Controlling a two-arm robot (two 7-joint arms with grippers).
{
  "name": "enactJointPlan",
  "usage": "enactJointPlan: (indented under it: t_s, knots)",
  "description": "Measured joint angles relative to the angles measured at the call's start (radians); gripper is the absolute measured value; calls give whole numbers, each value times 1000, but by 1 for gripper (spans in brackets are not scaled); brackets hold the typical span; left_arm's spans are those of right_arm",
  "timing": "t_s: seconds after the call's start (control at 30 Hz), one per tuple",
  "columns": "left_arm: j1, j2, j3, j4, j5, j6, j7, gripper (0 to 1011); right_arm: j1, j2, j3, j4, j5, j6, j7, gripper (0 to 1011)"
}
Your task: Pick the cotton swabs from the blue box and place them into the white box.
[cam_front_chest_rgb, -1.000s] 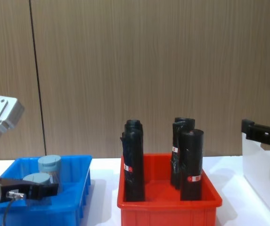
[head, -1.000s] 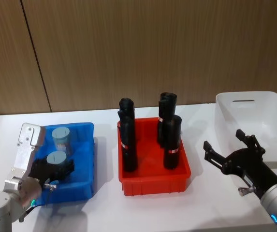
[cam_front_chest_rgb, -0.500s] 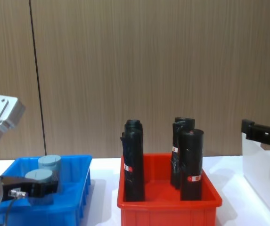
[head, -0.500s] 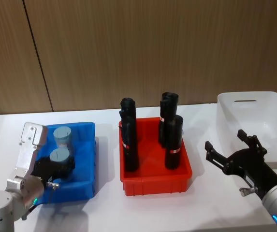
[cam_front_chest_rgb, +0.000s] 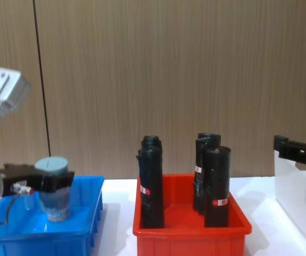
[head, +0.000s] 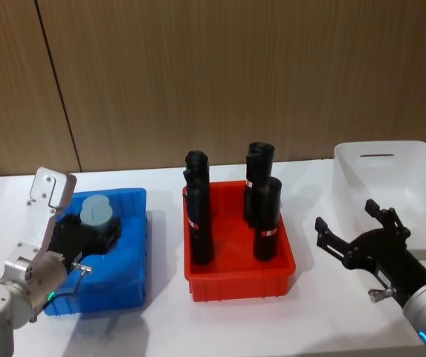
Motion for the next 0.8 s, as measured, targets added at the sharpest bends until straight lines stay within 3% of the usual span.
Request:
enactJointPlan:
  t_s: [0.23, 0.43, 0.8]
  knots:
    - [28, 26, -9, -121, -4, 24, -35, 660, 0, 0, 0, 0, 0, 0, 0, 1002]
    - [41, 43, -18, -208, -34, 50, -91, 660, 0, 0, 0, 0, 0, 0, 0, 1002]
    - [28, 54, -26, -269, -86, 92, -216, 660, 0, 0, 0, 0, 0, 0, 0, 1002]
